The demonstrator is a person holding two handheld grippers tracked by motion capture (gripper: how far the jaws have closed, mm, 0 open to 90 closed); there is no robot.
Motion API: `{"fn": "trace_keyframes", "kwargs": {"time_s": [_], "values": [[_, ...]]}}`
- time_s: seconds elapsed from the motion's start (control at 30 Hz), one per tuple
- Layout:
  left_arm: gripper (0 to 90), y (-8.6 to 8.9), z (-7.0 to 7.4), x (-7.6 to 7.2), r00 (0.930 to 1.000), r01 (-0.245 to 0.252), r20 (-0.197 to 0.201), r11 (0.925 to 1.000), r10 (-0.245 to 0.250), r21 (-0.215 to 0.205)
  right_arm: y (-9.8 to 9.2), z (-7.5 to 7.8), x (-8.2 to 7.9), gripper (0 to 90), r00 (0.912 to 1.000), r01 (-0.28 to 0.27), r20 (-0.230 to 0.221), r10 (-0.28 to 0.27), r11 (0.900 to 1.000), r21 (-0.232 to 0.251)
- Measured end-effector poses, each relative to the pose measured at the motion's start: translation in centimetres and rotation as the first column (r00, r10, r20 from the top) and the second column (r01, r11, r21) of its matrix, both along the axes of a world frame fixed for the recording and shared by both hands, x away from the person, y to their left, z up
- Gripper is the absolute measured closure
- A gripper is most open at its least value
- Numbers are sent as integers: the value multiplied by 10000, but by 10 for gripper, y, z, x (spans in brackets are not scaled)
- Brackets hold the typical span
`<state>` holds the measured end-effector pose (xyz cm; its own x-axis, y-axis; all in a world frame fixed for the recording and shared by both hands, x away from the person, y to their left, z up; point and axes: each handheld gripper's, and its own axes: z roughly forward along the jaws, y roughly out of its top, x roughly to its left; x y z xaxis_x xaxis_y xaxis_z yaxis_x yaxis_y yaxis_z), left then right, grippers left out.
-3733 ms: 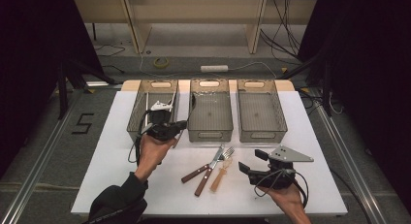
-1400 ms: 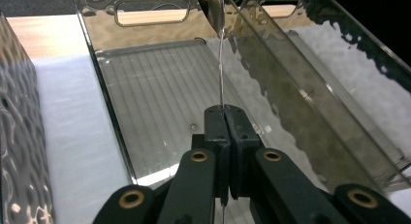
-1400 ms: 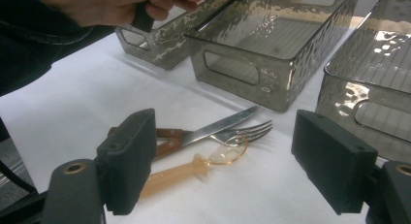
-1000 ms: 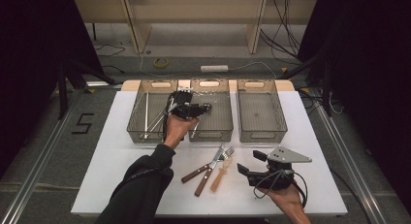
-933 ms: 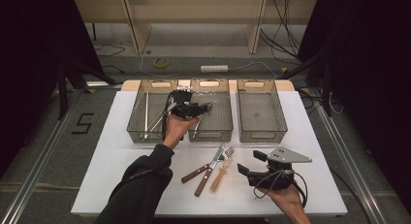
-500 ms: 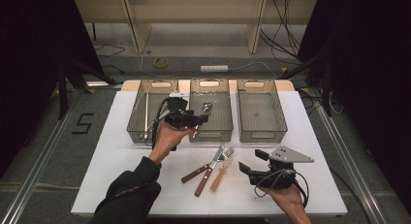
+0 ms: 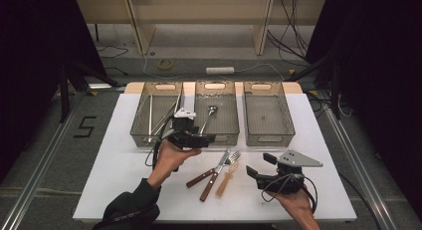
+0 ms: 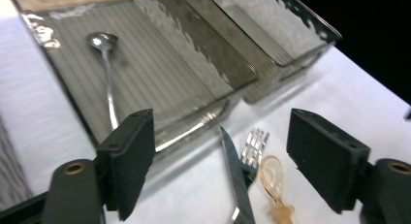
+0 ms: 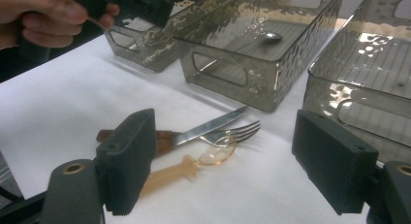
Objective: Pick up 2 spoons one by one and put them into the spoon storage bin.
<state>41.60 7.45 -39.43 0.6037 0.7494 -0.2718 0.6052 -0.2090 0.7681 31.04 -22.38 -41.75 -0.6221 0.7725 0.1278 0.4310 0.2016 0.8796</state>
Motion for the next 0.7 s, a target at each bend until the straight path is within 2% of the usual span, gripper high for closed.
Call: {"fn": "trace_keyframes", "kwargs": {"time_s": [0.17, 0.3, 0.7], "values": [[225, -9, 1, -17, 9996, 283, 62, 9992, -285, 299, -4, -1, 1, 251, 9999, 146, -11, -146, 9999, -49], [210, -14, 1, -30, 9985, 491, 213, 9962, -508, 725, -8, -1, 3, 251, 9995, 311, -65, -312, 9995, -34], [199, -26, -7, -52, 9959, 893, 85, 9916, -905, 931, -12, -2, 4, 250, 9984, 569, -75, -569, 9984, -9]]}}
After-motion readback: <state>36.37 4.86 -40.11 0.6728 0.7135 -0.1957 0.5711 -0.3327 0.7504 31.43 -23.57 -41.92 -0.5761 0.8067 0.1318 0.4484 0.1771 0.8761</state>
